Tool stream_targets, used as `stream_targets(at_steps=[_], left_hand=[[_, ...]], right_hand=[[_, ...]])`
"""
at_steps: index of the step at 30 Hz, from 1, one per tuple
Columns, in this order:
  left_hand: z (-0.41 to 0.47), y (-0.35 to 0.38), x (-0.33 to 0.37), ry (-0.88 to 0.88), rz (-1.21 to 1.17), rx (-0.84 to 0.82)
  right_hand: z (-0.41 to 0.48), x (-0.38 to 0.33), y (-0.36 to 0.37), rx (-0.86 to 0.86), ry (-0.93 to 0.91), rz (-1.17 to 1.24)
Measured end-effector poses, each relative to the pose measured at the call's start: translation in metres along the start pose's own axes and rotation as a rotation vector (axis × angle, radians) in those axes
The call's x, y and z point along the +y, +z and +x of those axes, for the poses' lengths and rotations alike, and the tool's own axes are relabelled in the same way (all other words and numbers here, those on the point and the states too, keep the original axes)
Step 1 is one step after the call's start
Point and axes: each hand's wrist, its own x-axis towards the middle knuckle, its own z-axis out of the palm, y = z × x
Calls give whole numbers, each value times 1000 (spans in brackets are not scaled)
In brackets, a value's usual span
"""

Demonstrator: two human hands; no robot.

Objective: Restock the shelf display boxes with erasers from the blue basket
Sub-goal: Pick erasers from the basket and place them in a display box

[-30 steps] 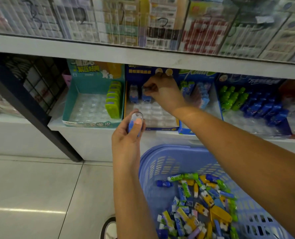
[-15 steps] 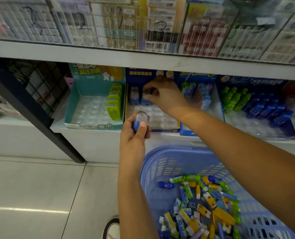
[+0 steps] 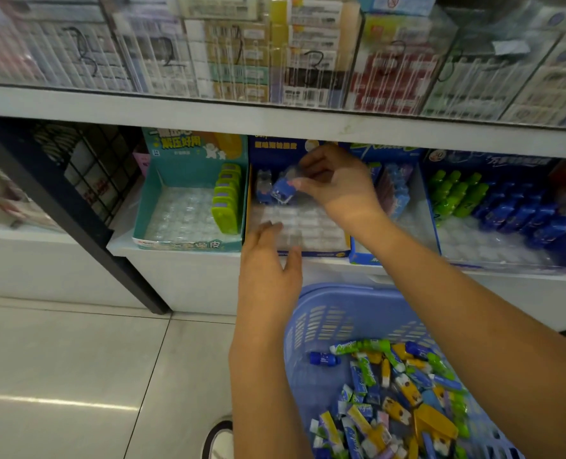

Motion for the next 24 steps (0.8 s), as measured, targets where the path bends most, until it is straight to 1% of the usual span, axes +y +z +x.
stream_targets(at_steps=[3, 6, 9, 13, 16, 19, 21, 23, 24], left_hand=[[-2, 2, -5, -25, 156, -106], [0, 2, -8, -22, 211, -140], [3, 1, -9, -21, 213, -153], [3, 3, -10, -4, 217, -146], [3, 3, -11, 1, 209, -144], [3, 2, -9, -2, 210, -139], [0, 1, -4, 18, 159, -72], [-5, 0, 4, 69, 77, 2], [-7, 1, 9, 86, 34, -3]], right_hand=[[12, 0, 22, -75, -131, -171], [18, 0, 37, -189, -193, -287], [19, 4, 42, -248, -212, -367], [17, 6, 41, -269, -219, -397], [16, 3, 41, -291, -210, -466], [18, -8, 35, -357, -191, -533], [10, -13, 21, -373, -168, -539], [-12, -11, -5, -296, -129, -438], [-28, -5, -20, -244, -100, -360]])
